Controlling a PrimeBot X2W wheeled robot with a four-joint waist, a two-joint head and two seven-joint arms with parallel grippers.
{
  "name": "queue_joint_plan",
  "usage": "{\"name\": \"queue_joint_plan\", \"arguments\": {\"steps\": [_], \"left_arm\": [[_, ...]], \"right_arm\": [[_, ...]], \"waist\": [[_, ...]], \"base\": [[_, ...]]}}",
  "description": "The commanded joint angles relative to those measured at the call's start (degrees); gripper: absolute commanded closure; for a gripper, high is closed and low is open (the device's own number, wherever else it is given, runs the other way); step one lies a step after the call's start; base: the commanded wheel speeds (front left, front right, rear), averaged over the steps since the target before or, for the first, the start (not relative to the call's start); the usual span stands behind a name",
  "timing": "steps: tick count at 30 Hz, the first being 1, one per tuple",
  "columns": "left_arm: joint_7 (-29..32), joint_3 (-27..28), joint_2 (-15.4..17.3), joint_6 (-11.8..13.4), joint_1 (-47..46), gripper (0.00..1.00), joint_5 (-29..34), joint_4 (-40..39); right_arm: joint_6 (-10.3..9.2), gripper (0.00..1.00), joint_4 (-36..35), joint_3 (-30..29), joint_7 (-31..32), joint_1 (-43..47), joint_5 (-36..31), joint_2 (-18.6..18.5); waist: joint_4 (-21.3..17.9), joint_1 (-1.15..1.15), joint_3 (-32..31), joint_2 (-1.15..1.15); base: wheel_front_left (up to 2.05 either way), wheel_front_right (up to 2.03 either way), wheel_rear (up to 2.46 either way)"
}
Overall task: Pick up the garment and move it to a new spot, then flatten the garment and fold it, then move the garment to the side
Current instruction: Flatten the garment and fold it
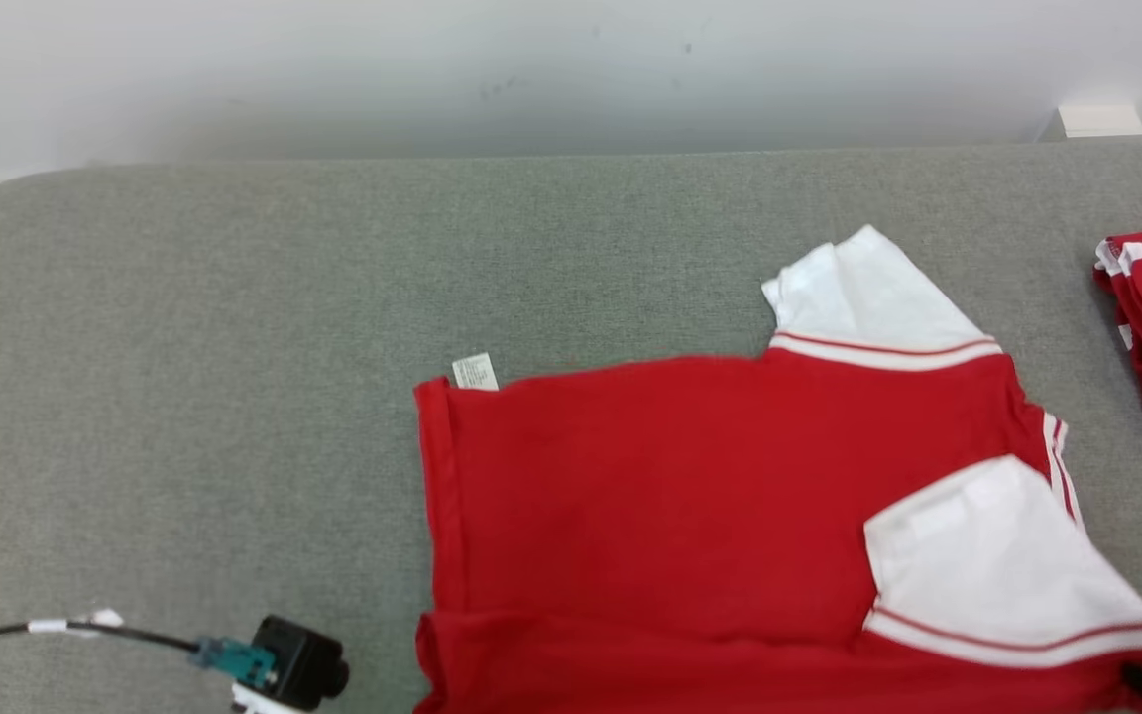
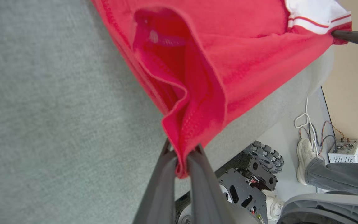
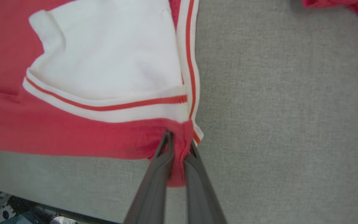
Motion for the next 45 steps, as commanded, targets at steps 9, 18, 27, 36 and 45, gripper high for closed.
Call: {"name": "queue_joint_plan", "arguments": {"steps": [9,18,27,36,45], "left_arm": [[-3.9,-0.3,0.3,0.4,2.2,0.00,3.0,3.8],[-6.5,6.8,-0.3,2.9,-9.4,0.00,1.7,-2.1],[-6.9,3.9,-7.0,2.9,-31.0,0.00,3.7,10.3],[-4.6,-2.7,-8.7,-0.2,-37.8,0.00,7.1,19.9],[-0.6,-6.7,-8.2,-1.9,-38.4,0.34,6.2,21.6]], "right_arm": [[-0.19,0.00,0.5,0.9,-4.1,4.5,-1.1,-2.4],[-0.17,0.00,-6.2,-4.7,-5.7,-10.7,-0.7,-4.2],[-0.17,0.00,7.3,7.4,-6.0,-40.7,-11.4,1.5],[-0.16,0.00,27.2,14.5,-9.2,-53.7,-15.9,4.3],[-0.08,0.00,35.0,18.9,-7.2,-54.8,-13.2,5.2]], "waist": [[0.3,0.00,0.8,0.00],[1.7,0.00,8.3,0.00],[5.1,0.00,18.7,0.00],[8.2,0.00,21.3,0.00],[7.3,0.00,20.7,0.00]], "base": [[0.00,0.00,0.00],[0.00,0.00,0.00],[0.00,0.00,0.00],[0.00,0.00,0.00],[0.00,0.00,0.00]]}}
